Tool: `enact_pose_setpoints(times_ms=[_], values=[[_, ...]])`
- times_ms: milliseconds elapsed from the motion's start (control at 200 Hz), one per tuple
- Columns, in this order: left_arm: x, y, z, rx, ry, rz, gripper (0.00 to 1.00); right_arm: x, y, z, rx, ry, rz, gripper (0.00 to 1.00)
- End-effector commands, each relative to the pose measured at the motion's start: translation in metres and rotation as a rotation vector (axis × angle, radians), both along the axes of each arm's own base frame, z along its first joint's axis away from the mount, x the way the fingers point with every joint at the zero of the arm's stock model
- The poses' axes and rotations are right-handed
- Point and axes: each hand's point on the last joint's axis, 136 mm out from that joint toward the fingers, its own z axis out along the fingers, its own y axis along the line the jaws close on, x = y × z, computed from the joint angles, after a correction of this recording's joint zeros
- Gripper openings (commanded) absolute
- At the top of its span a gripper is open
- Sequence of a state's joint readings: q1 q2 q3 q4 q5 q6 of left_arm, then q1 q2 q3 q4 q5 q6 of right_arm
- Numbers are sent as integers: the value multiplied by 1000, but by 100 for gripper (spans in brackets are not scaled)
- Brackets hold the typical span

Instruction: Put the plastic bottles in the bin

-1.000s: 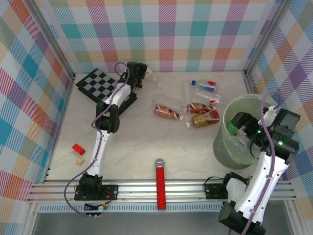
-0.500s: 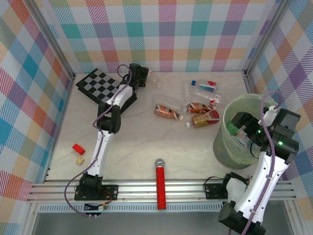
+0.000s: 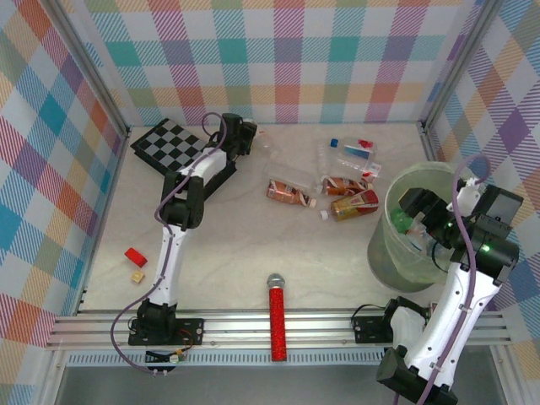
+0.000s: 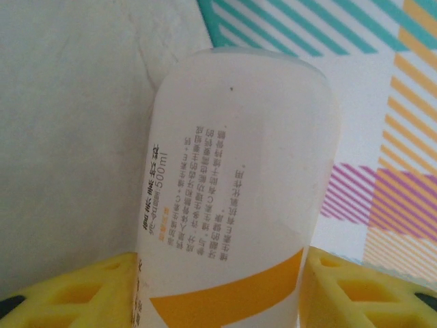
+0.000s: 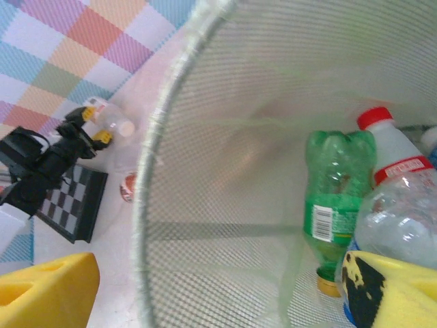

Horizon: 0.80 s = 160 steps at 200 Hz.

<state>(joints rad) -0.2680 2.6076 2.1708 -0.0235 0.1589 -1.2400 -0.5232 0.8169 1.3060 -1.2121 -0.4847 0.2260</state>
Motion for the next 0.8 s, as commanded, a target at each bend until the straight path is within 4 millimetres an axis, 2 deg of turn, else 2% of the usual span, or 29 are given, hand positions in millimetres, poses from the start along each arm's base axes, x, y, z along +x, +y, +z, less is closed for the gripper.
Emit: enact_pose_setpoints(times_ms=[0,180,315,460,580,645,795], values=[[-12,-14,57,-5,-92,-86,55,0,12,26,32,-76,45,91],[-31,-14,115,-21,-209,-132,55,4,26,53,82,-148,118,91],[-52,-14,164,-24,-297,-178,55,8,37,72,122,-205,178,89],[-82,-13,200,-29,-359,-221,55,14,45,82,155,-238,227,88],[-115,-19,224,-69,-405,-282,55,24,59,85,170,-232,291,88],[-138,-27,238,-88,-436,-323,55,31,75,83,147,-212,351,88],[-193,-46,252,-125,-462,-418,55,52,118,71,125,-170,499,88]])
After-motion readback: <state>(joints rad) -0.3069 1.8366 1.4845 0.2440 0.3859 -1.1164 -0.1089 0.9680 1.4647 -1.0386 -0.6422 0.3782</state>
